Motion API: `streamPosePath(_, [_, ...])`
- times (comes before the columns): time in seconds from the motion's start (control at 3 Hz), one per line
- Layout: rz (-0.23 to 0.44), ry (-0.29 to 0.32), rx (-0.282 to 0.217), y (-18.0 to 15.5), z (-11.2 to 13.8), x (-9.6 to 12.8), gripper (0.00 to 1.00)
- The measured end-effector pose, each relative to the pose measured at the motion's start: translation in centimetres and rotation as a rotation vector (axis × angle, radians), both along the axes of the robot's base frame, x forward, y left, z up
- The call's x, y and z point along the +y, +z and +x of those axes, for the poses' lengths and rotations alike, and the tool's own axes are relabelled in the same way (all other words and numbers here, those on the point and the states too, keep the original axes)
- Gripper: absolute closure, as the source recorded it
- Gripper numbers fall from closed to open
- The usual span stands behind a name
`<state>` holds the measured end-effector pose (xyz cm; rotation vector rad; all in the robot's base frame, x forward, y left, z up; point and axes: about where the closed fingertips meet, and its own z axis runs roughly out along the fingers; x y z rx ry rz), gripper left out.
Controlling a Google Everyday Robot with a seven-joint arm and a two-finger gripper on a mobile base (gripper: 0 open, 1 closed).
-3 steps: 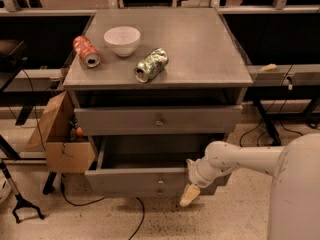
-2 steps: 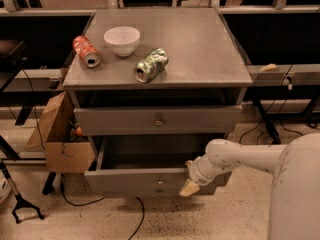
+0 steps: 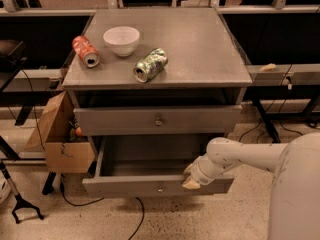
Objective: Open middle drawer
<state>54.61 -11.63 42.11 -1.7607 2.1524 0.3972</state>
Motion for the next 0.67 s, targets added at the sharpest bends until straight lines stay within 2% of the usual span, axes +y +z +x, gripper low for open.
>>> streamPosePath(0.33, [-0.014, -0.021, -0.005, 0.09, -0.47, -1.22, 1.00])
streamPosePath(0.67, [-0.024, -0.038, -0.011, 0.25, -0.66, -1.95, 0.81])
